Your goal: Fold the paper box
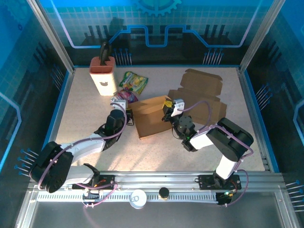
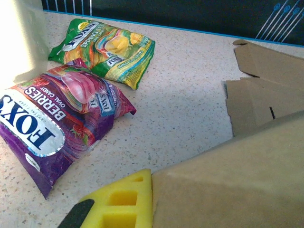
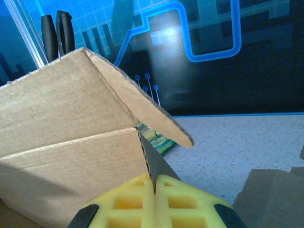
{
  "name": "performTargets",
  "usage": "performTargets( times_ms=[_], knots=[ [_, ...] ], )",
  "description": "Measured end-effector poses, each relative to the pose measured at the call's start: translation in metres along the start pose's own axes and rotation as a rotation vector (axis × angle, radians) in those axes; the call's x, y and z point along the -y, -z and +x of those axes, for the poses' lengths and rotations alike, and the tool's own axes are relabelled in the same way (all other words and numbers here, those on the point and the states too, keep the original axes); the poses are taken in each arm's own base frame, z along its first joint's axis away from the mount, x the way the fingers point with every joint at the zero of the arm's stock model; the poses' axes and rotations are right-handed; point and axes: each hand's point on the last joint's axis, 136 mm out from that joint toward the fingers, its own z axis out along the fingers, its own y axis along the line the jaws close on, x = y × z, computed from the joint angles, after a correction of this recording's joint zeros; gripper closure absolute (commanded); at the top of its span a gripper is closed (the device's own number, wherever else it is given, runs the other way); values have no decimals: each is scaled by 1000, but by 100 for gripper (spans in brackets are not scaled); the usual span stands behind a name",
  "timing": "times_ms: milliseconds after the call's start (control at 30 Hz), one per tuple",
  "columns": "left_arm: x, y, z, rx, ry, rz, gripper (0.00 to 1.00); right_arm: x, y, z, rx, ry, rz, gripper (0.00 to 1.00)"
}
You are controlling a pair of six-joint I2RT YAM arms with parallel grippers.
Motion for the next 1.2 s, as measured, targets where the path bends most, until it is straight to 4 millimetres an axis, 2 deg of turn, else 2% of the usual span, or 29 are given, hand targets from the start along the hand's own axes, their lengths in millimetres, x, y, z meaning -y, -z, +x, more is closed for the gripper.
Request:
performTargets(
  times_ms=[167, 333, 433, 500, 667, 1033, 1100, 1200],
  knots=[
    [3, -1, -9, 9, 45, -69, 100, 1, 0, 0, -2, 0, 15, 100],
    [4, -11, -25, 37, 41, -144, 100, 4, 0, -3, -31, 0, 41, 100],
    [3, -15, -27, 61, 41, -152, 100, 4, -2, -5, -50, -5, 45, 100],
    [3, -18, -24, 78, 39, -145, 100, 6, -3, -2, -66, -7, 45, 100],
    [-1, -22, 0, 90, 27, -125, 100, 9, -5, 14, -115, -8, 28, 100],
    [1, -19, 14, 138, -8, -99, 100, 17, 0, 39, -233, -16, 54, 100],
    [3, -17, 15, 145, -21, -100, 100, 18, 2, 40, -259, -21, 63, 94],
    [8, -15, 18, 146, -38, -93, 100, 16, 6, 39, -310, -35, 67, 78]
  ],
)
